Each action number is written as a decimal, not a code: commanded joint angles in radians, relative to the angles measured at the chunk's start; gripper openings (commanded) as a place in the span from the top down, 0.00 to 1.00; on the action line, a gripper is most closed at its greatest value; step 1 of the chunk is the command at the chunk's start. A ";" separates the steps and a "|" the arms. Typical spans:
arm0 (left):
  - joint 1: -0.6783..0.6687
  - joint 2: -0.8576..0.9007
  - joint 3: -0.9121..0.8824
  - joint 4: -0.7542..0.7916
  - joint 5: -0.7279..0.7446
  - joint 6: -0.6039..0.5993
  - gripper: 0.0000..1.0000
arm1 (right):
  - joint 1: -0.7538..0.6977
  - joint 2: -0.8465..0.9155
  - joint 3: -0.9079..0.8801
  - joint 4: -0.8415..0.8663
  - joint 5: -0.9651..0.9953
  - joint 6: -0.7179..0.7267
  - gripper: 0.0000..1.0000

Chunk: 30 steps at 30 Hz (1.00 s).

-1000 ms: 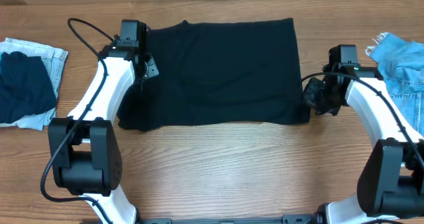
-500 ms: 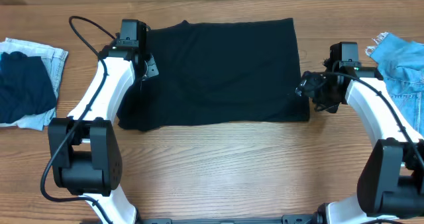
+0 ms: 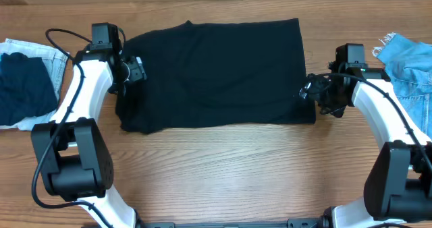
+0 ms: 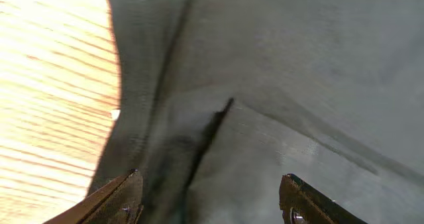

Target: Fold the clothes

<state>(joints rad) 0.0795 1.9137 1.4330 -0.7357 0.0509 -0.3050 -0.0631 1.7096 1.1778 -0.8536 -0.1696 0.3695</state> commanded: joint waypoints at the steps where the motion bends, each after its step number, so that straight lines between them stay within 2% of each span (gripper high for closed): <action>1: 0.007 0.018 -0.007 0.005 0.151 0.084 0.32 | 0.000 0.004 0.014 0.003 -0.008 0.002 0.13; 4: -0.001 0.097 -0.007 0.005 0.241 0.101 0.39 | 0.000 0.004 0.014 0.003 -0.007 0.002 0.13; 9: -0.003 0.188 -0.007 0.027 0.264 0.095 0.52 | 0.000 0.004 0.014 0.002 -0.007 0.002 0.13; 17: 0.008 0.182 0.009 0.040 0.261 0.113 0.52 | 0.000 0.004 0.014 0.002 -0.007 0.002 0.13; 21: 0.023 0.146 0.072 0.018 0.253 0.131 0.52 | 0.000 0.004 0.014 0.002 -0.007 0.002 0.13; 27: 0.040 0.131 0.094 0.012 0.225 0.153 0.44 | 0.000 0.004 0.014 0.003 -0.007 0.002 0.13; 30: 0.040 0.139 0.092 0.011 0.163 0.158 0.41 | 0.000 0.004 0.014 0.002 -0.007 0.002 0.13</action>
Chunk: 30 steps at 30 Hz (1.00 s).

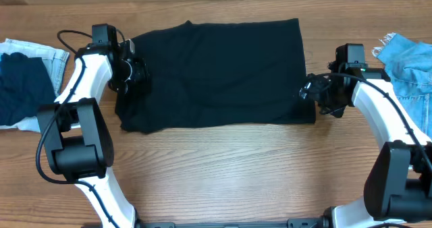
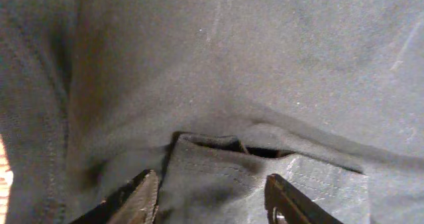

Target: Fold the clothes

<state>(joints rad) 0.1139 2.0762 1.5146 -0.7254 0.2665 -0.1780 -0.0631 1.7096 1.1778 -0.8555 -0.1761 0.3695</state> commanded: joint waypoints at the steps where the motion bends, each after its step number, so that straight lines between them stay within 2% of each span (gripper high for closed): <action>1: 0.005 -0.019 0.010 0.004 -0.053 0.037 0.41 | 0.000 0.004 0.014 0.005 -0.001 0.002 0.13; 13: -0.019 0.061 0.010 0.036 0.031 0.037 0.49 | 0.000 0.004 0.014 0.003 -0.001 0.002 0.13; 15: -0.019 0.061 0.010 0.037 0.050 0.037 0.56 | 0.000 0.004 0.014 0.001 -0.001 0.002 0.13; 21: -0.008 0.055 0.027 0.012 0.061 0.037 0.92 | 0.000 0.004 0.014 0.001 0.000 0.002 0.13; 22: 0.000 0.052 0.038 -0.003 0.060 0.037 0.96 | 0.000 0.004 0.014 0.002 -0.001 0.002 0.13; 30: 0.074 0.048 0.223 -0.189 -0.018 0.056 0.96 | 0.000 0.004 0.014 -0.008 0.000 0.002 0.14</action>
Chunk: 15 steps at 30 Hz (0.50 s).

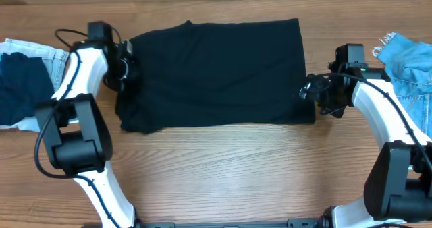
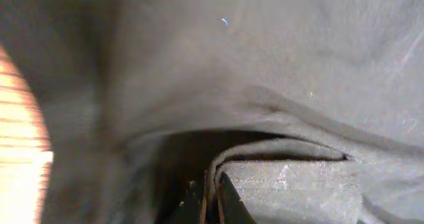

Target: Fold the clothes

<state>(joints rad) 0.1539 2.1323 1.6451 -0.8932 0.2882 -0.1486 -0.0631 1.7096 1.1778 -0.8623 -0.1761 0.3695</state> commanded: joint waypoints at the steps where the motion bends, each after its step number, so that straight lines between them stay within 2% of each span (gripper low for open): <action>1: 0.037 -0.008 0.108 -0.022 -0.040 0.028 0.96 | 0.000 0.004 0.014 0.000 0.000 0.002 0.14; 10: 0.036 -0.008 0.113 -0.015 -0.059 0.042 0.91 | 0.002 0.004 -0.015 -0.026 -0.006 0.002 0.14; 11: 0.035 -0.008 0.113 -0.015 -0.059 0.042 0.90 | 0.002 0.004 -0.035 -0.021 -0.013 0.002 0.17; 15: 0.035 -0.008 0.113 -0.015 -0.059 0.042 0.88 | 0.002 0.004 -0.125 0.096 -0.057 -0.006 0.18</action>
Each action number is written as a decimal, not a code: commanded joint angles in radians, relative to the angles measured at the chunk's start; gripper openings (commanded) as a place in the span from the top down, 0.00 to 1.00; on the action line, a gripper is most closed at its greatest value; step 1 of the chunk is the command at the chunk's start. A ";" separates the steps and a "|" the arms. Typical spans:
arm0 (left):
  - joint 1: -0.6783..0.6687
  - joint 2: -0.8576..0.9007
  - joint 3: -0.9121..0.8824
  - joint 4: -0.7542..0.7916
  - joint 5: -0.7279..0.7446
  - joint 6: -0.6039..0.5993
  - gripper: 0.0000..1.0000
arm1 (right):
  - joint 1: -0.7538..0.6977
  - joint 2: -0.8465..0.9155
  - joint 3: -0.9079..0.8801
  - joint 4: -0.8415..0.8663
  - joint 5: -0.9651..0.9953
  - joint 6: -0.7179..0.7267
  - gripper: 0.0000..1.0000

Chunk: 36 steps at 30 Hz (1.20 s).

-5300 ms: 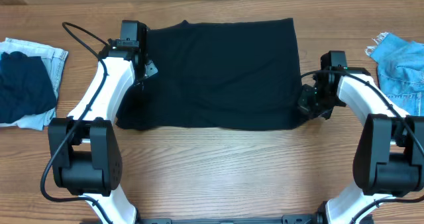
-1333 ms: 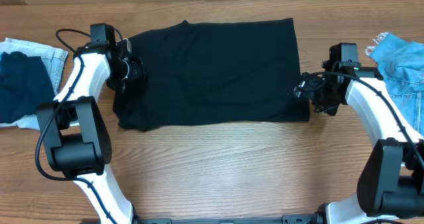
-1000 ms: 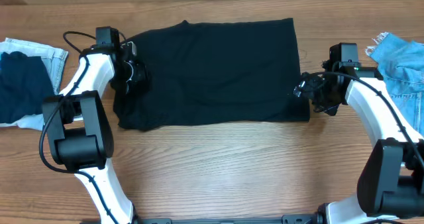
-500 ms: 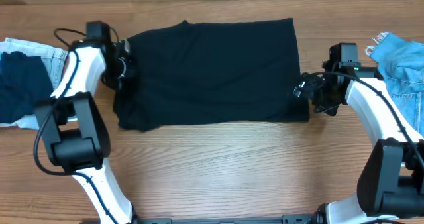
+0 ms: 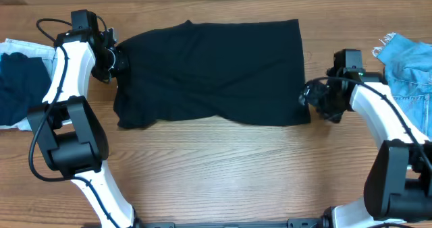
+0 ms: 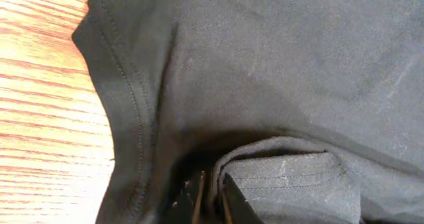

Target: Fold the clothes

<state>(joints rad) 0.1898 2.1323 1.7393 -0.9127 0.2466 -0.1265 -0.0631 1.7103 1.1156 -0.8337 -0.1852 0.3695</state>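
Note:
A black shirt [image 5: 216, 69] lies spread across the middle of the wooden table [image 5: 223, 174]. My left gripper [image 5: 113, 61] is at the shirt's left edge, toward the far side. In the left wrist view it [image 6: 212, 201] is shut on a raised fold of the black cloth [image 6: 285, 174], and the stitched hem [image 6: 126, 111] runs beside bare wood. My right gripper [image 5: 312, 101] sits at the shirt's near right edge. Its dark fingers merge with the cloth and appear to be closed on that edge.
A pile of pale denim and dark navy clothes [image 5: 20, 79] lies at the far left. A light blue denim garment [image 5: 408, 66] lies at the far right, just behind the right arm. Bare wood runs along the front of the table.
My left gripper, still shut on the fold, has moved back and to the left. The shirt's left side and front hem have shifted. The right gripper sits slightly nearer and further left, along with the cloth edge.
My left gripper first hung open over the shirt's left edge. Then it was open close over a small fold of cloth. Then it was shut on that fold. Now the fold is drawn back and left. The right gripper stayed at the right edge throughout.

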 commanded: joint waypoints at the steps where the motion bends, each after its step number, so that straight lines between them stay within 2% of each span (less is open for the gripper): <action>1: 0.000 -0.008 0.019 0.003 -0.018 0.020 0.88 | 0.002 0.003 -0.090 0.111 -0.064 -0.006 0.20; 3: 0.000 -0.008 0.019 0.000 -0.018 0.020 0.87 | 0.002 0.003 -0.126 0.173 -0.060 -0.006 0.24; 5: 0.000 -0.008 0.019 -0.001 -0.018 0.026 0.87 | 0.002 0.003 -0.151 0.222 -0.059 -0.006 0.34; 10: 0.000 -0.008 0.019 -0.007 -0.018 0.026 0.87 | 0.002 0.003 -0.154 0.283 -0.031 -0.005 0.79; 12: 0.000 -0.008 0.019 -0.008 -0.018 0.026 0.87 | 0.002 0.003 -0.154 0.288 0.030 0.000 0.90; 13: 0.000 -0.008 0.019 -0.008 -0.018 0.026 0.87 | 0.002 0.003 -0.154 0.287 0.069 0.005 0.95; 15: 0.000 -0.008 0.019 -0.009 -0.018 0.026 0.87 | 0.002 0.003 -0.154 0.288 0.127 0.011 0.96; 18: 0.000 -0.008 0.019 -0.010 -0.018 0.027 0.87 | 0.002 0.003 -0.154 0.306 0.213 0.050 0.96; 23: 0.000 -0.008 0.019 -0.010 -0.018 0.038 0.86 | 0.002 0.003 -0.154 0.352 0.214 0.049 0.96; 24: 0.000 -0.008 0.019 -0.010 -0.018 0.038 0.85 | 0.002 0.003 -0.154 0.355 0.214 0.047 0.92; 27: 0.000 -0.008 0.019 -0.007 -0.018 0.046 0.80 | 0.002 0.003 -0.154 0.353 0.210 0.046 0.40; 29: 0.000 -0.008 0.020 -0.011 -0.018 0.053 0.76 | 0.002 0.003 -0.153 0.349 0.209 0.047 0.25; 32: 0.010 -0.008 0.056 -0.067 -0.018 0.088 0.64 | 0.002 -0.002 -0.127 0.303 0.206 0.047 0.22; 36: 0.050 -0.008 0.252 -0.283 -0.017 0.105 0.53 | 0.002 -0.034 -0.040 0.193 0.146 0.042 0.22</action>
<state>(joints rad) 0.2012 2.1334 1.8233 -1.0897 0.2348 -0.0574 -0.0631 1.7119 0.9958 -0.6109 0.0032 0.4145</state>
